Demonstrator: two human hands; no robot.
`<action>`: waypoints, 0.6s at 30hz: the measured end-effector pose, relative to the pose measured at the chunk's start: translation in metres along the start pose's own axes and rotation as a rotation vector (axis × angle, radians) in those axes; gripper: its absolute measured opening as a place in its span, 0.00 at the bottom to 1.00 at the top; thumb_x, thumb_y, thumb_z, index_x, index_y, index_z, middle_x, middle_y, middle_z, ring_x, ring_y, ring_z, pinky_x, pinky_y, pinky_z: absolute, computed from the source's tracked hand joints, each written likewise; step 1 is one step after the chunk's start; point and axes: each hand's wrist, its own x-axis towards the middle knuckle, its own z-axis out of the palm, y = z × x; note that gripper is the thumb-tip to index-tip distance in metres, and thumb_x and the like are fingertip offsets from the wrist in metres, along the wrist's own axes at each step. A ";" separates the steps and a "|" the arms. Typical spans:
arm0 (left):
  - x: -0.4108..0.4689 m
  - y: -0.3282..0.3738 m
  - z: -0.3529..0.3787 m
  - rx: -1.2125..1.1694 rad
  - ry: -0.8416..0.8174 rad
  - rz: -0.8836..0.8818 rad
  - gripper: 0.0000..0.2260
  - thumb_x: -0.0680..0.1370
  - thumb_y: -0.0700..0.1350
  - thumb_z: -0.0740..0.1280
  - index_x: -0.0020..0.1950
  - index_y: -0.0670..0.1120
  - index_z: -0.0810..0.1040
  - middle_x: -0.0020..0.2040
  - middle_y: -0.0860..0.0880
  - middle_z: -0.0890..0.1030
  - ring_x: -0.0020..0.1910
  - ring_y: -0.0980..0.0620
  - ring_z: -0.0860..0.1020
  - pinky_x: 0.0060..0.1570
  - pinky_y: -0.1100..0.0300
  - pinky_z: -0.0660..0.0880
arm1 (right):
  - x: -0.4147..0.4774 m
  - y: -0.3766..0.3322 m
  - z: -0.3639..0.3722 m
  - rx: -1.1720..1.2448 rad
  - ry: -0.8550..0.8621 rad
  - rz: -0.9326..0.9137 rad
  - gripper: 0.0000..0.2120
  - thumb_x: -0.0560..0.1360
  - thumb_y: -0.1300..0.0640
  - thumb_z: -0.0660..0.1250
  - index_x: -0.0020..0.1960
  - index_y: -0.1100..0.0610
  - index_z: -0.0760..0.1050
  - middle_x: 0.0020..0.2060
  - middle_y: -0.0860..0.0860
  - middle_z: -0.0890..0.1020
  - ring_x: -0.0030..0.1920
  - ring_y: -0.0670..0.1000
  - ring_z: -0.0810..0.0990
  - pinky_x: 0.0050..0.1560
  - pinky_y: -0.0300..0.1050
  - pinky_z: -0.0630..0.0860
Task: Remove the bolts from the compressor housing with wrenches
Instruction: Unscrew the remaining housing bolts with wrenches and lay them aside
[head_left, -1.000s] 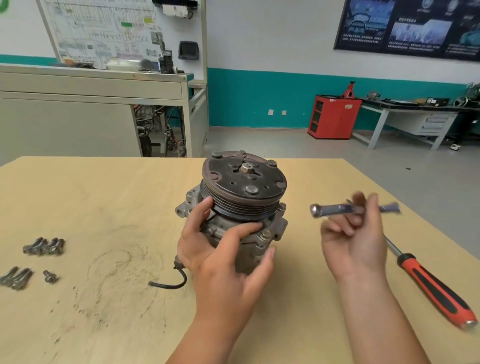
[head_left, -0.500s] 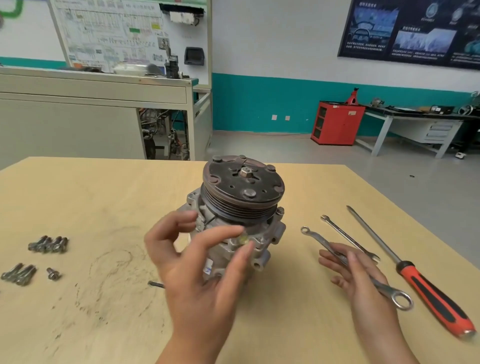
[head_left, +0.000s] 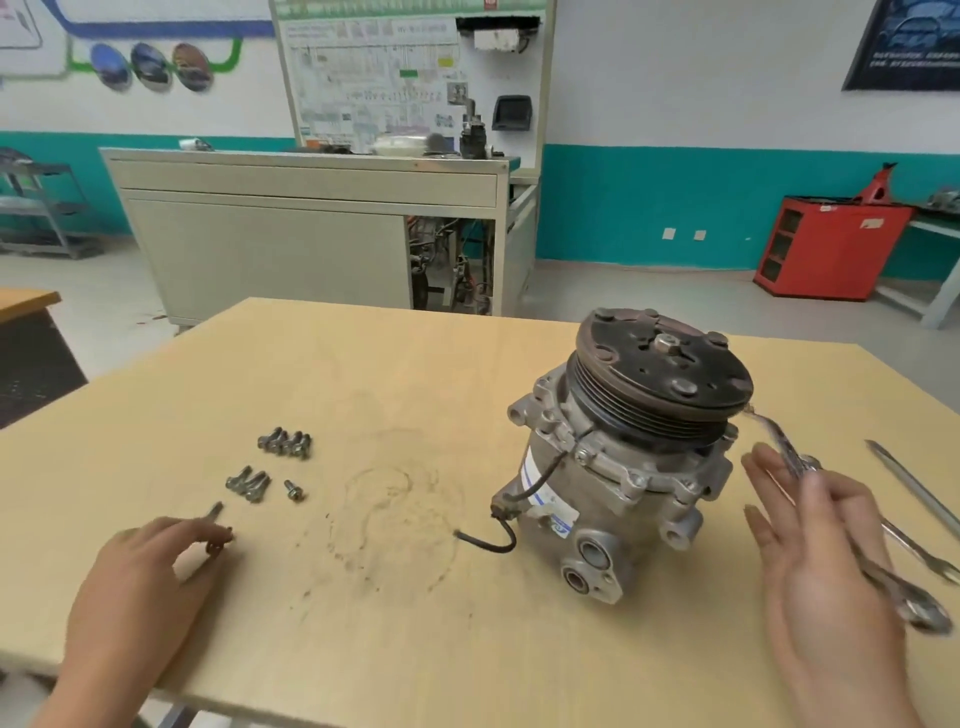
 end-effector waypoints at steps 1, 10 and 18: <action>0.001 0.001 0.000 0.036 -0.002 -0.003 0.27 0.66 0.36 0.78 0.39 0.68 0.71 0.42 0.53 0.81 0.41 0.44 0.76 0.39 0.50 0.72 | 0.004 0.001 0.010 0.032 -0.009 0.009 0.10 0.80 0.55 0.55 0.41 0.47 0.68 0.54 0.47 0.80 0.60 0.46 0.77 0.59 0.45 0.68; -0.019 0.062 -0.017 -0.310 0.092 0.206 0.08 0.70 0.58 0.68 0.48 0.68 0.75 0.53 0.59 0.78 0.54 0.50 0.77 0.53 0.56 0.73 | -0.002 0.010 0.032 -0.087 -0.025 -0.051 0.09 0.74 0.53 0.65 0.37 0.45 0.70 0.33 0.40 0.75 0.37 0.42 0.72 0.44 0.42 0.64; -0.074 0.245 0.009 -0.838 -0.213 0.437 0.41 0.67 0.67 0.67 0.76 0.60 0.55 0.78 0.59 0.54 0.76 0.61 0.54 0.70 0.69 0.57 | -0.065 0.005 0.012 -0.074 -0.091 -0.116 0.09 0.68 0.58 0.65 0.39 0.45 0.69 0.55 0.48 0.82 0.55 0.44 0.79 0.56 0.37 0.74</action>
